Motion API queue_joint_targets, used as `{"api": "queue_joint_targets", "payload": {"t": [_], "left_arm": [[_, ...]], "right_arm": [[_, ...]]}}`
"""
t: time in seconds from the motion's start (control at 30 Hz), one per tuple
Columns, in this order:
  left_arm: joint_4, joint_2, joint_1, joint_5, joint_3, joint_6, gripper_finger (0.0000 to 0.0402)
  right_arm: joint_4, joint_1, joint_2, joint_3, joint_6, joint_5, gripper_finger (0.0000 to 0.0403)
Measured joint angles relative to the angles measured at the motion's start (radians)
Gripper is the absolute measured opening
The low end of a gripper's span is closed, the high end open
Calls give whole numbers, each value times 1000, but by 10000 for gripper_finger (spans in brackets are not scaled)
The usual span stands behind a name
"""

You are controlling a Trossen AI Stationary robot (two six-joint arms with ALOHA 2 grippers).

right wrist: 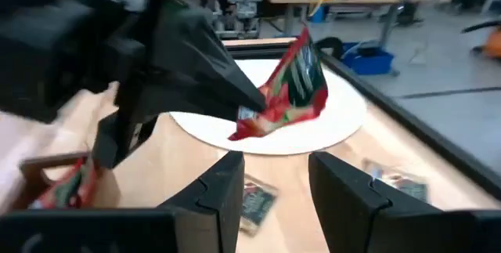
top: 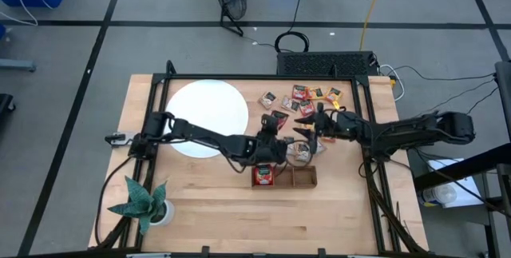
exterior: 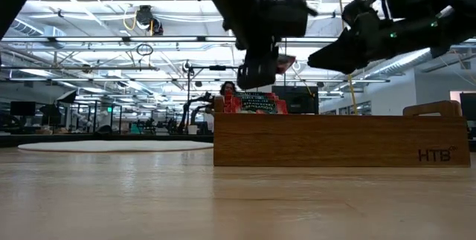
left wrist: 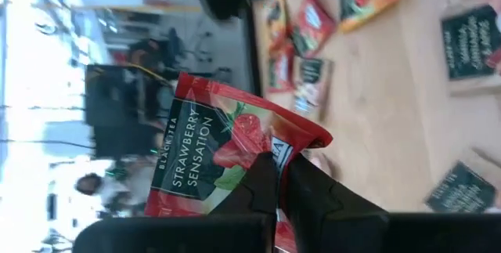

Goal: Pick & Place Tea
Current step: Put the red tea bag into the left section of the wooden organizer

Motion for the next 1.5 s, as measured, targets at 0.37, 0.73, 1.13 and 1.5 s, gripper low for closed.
{"api": "queue_joint_targets", "payload": {"t": [0.37, 0.73, 1.13, 1.5], "left_arm": [[25, 0, -30, 1, 0, 26, 14], [30, 0, -36, 2, 0, 12, 14], [45, -1, -37, 53, 2, -5, 14], [35, -2, -42, 52, 2, -37, 14]], "right_arm": [[167, -69, 116, 0, 77, -142, 130], [318, -103, 192, 0, 100, -144, 130], [334, -110, 287, 56, 136, -274, 120], [340, -134, 288, 59, 107, -279, 4]]}}
